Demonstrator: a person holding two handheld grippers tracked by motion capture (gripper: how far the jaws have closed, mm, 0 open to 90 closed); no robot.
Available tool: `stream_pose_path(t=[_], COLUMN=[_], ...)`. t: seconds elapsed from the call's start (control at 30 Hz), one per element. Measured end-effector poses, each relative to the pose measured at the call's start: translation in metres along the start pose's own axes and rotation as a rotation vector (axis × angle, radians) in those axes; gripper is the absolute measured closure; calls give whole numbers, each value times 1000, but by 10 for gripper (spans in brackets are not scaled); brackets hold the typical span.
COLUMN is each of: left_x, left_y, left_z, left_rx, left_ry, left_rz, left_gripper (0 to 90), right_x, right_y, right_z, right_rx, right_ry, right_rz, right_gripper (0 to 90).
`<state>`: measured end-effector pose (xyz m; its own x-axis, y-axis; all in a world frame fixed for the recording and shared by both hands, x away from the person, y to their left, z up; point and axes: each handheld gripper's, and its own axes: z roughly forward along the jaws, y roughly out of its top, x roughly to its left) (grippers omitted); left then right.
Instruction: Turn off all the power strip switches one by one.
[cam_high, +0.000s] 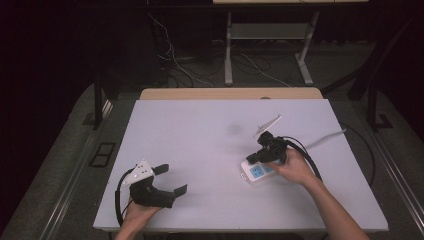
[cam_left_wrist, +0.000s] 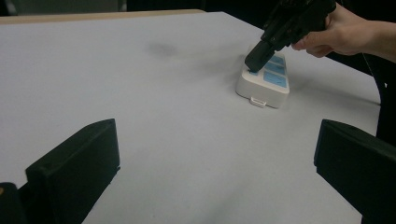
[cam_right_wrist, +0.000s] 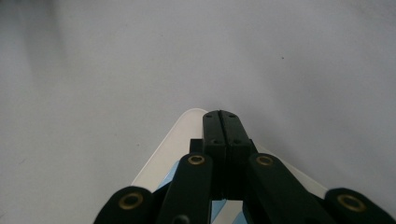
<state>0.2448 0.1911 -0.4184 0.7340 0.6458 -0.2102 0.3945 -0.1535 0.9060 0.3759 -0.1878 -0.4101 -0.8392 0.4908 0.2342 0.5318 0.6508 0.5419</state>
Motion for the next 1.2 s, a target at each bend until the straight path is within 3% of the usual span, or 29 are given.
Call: stream_pose_path(t=[0.33, 1.2], left_x=[-1, -3], left_y=[0, 0], left_z=[0, 2], left_rx=[0, 4], left_ry=[-1, -2], left_rz=[0, 3], left_gripper=[0, 0], right_x=[4, 1], right_y=[1, -7], right_z=[0, 1], right_rx=[15, -34], right_ry=[-20, -5], right_rz=[-28, -20], right_gripper=[900, 900])
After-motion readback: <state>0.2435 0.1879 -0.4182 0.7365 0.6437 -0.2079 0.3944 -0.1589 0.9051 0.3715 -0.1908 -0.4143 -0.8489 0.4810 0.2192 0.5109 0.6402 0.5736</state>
